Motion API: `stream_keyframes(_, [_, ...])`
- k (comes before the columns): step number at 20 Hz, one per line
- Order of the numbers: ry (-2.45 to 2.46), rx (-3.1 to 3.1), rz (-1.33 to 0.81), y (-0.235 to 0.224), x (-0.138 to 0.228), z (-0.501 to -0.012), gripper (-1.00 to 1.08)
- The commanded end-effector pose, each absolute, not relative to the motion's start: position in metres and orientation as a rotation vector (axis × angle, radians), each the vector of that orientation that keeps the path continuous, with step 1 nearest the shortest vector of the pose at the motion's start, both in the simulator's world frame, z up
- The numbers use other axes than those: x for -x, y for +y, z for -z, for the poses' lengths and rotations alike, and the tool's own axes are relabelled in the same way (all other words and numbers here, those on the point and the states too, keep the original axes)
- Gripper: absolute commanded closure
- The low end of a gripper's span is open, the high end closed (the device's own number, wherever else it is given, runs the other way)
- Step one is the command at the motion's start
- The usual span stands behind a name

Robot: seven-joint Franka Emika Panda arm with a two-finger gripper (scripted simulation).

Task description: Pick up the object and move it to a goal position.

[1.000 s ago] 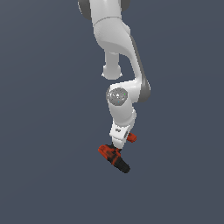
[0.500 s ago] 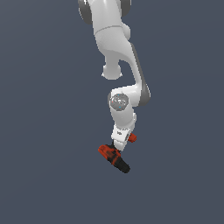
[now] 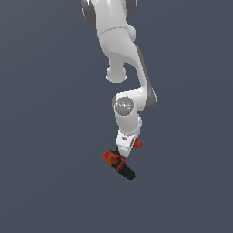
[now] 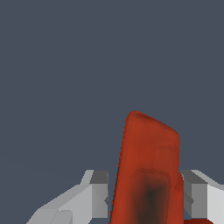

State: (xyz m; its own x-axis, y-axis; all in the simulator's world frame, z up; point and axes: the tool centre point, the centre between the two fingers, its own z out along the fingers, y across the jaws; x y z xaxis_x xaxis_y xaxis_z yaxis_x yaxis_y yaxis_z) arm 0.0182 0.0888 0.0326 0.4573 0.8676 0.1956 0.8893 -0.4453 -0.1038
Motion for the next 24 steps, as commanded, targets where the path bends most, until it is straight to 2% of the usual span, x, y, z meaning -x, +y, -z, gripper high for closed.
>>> stream_keyframes(1, [-1.535,2.513,0.168,0.089,-0.018,-0.033,1.08])
stream_keyframes(12, [-1.535,2.514,0.167,0.093,-0.006,-0.057,1.08])
stream_keyframes(24, [-1.538,2.517,0.163,0.108,0.036,-0.138,1.08])
